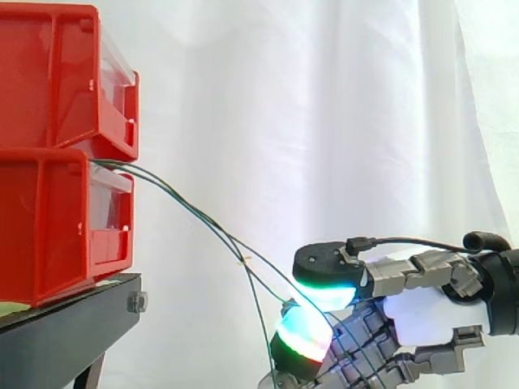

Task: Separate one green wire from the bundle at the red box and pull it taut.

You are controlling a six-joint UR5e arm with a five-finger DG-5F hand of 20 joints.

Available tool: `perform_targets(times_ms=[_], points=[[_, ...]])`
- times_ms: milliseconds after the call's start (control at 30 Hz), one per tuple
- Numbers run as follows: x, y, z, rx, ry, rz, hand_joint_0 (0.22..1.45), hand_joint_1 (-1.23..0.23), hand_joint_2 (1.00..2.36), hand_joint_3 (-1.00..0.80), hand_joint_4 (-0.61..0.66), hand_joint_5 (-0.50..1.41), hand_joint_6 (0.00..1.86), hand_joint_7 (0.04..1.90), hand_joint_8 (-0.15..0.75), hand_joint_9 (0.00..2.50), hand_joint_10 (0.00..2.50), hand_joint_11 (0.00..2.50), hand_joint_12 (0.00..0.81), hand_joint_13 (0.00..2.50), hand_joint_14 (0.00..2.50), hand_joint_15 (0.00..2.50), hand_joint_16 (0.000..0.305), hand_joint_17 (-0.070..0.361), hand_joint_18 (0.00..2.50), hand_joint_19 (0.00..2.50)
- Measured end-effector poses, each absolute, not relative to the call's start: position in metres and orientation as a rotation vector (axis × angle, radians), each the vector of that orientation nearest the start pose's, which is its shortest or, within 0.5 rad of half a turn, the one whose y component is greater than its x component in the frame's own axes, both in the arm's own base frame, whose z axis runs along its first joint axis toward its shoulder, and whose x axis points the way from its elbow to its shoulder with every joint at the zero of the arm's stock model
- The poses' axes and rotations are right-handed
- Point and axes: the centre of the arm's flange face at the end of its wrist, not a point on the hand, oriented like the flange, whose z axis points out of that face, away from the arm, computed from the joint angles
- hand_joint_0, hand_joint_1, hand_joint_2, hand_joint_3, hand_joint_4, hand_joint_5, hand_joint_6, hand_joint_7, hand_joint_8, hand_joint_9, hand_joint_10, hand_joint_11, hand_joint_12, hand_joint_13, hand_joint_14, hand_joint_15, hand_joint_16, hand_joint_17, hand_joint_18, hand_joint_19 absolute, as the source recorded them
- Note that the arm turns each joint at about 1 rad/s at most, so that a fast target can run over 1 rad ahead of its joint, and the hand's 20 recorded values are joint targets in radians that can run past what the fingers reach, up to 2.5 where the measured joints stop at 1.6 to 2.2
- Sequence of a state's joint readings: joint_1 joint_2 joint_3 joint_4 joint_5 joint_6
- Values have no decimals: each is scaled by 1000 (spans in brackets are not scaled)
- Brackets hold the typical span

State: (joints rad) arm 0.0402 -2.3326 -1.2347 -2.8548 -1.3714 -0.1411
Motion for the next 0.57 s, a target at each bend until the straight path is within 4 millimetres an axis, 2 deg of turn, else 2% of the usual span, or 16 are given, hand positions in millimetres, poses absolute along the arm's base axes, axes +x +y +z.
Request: perform_targets(times_ms=[567], points=[[739,-123,196,1264,1274,911,611,-758,1009,6,12,-136,892,1181,323,568,2,132,393,559,4,149,60,136,627,204]])
